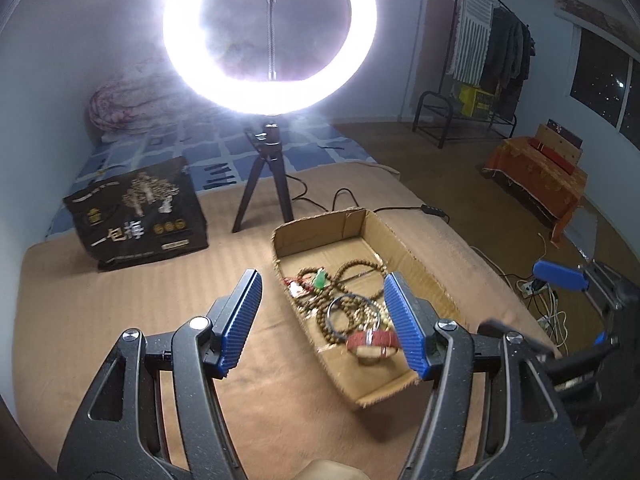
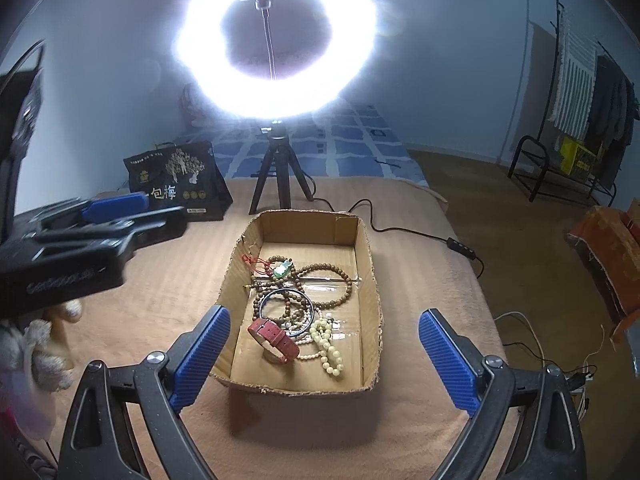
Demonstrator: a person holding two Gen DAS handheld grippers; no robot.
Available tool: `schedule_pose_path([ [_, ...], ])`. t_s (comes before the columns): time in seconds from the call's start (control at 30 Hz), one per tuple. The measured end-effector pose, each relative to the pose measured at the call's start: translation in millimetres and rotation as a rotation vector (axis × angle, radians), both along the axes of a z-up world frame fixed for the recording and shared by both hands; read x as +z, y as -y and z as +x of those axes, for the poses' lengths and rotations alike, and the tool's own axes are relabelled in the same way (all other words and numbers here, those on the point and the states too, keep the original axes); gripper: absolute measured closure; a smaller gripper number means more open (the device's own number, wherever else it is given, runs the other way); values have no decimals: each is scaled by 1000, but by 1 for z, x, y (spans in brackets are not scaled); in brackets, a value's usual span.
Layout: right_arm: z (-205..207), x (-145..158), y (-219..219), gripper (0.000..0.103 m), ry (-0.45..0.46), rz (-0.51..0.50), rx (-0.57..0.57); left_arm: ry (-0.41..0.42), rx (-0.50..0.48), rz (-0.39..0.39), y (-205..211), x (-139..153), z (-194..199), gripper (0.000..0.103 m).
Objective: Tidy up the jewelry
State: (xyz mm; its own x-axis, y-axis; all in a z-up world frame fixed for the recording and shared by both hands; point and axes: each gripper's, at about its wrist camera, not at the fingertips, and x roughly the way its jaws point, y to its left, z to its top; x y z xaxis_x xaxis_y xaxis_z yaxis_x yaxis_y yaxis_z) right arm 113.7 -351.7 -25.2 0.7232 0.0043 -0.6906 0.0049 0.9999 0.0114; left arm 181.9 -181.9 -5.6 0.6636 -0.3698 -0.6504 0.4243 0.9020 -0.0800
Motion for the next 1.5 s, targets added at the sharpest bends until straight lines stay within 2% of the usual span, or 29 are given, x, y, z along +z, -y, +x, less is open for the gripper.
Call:
schedule_pose_path([
  [0.17,-13,2,-2,3,18,-9,-15,13,23,-6,-20,8,-28,37],
  [0.23,-18,3,-3,1,23,-13,-22,26,28,5,-24,10,-40,28],
  [0.3,-23,4,-4,0,33,-17,-31,49,32,13,-28,13,-53,23],
  [0.6,-37,8,-9,0,55,-15,-48,72,28,-1,-38,19,-88,21],
  [0.7,-42,13,-13,0,72,-39,-44,97,33,20,-38,22,-98,16],
  [0.9,-52,20,-11,0,116,-34,-60,141,54,27,-40,28,-111,5],
  [1.17,-50,19,-9,0,117,-45,-73,146,66,71,-42,22,-115,3],
  [1.5,-48,18,-10,0,114,-50,-69,122,85,81,-48,21,-112,2],
])
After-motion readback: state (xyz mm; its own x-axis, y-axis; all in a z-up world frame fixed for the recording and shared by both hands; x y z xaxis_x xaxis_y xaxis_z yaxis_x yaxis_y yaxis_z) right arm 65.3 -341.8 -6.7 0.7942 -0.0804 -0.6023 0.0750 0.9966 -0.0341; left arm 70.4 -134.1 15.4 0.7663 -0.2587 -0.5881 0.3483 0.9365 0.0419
